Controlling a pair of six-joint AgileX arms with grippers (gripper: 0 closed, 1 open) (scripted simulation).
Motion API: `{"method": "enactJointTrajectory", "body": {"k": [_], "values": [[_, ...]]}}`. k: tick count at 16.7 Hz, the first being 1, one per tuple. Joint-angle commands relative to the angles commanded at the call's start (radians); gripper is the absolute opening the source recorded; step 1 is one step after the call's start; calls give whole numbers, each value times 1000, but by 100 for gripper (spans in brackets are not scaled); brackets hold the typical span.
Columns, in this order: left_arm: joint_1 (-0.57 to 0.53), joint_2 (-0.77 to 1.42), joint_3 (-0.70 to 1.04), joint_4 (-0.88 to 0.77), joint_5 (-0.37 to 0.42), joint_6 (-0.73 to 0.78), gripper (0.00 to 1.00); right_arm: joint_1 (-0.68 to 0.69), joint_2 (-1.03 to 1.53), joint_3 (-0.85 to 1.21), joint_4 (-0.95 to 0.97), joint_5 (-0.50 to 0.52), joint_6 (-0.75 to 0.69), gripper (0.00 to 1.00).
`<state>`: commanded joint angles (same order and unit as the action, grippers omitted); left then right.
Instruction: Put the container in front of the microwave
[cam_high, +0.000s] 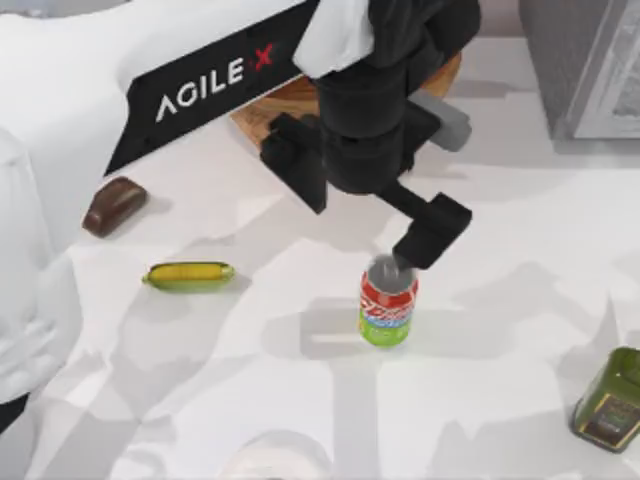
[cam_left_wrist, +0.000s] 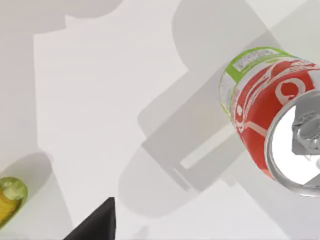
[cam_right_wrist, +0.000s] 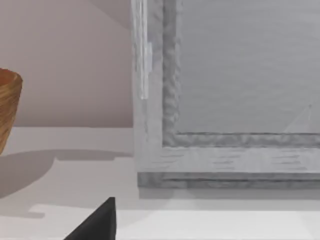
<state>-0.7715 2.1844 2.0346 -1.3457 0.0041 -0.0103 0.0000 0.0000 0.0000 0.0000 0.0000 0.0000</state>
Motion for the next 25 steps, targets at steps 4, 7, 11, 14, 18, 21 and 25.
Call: {"method": "enactJointTrajectory", "body": {"k": [4, 7, 11, 14, 18, 21, 25], "values": [[-53, 132, 145, -85, 2, -3, 100, 0, 0, 0, 0, 0, 0, 100], [-58, 141, 157, -92, 2, -3, 100, 0, 0, 0, 0, 0, 0, 100], [-54, 140, 151, -87, 2, -2, 100, 0, 0, 0, 0, 0, 0, 100], [-55, 140, 80, -17, 2, 0, 100, 0, 0, 0, 0, 0, 0, 100], [-56, 144, -59, 127, 2, -1, 100, 0, 0, 0, 0, 0, 0, 100], [-57, 145, -75, 143, 2, -2, 100, 0, 0, 0, 0, 0, 0, 100], [-57, 145, -75, 143, 2, -2, 85, 0, 0, 0, 0, 0, 0, 100]]}}
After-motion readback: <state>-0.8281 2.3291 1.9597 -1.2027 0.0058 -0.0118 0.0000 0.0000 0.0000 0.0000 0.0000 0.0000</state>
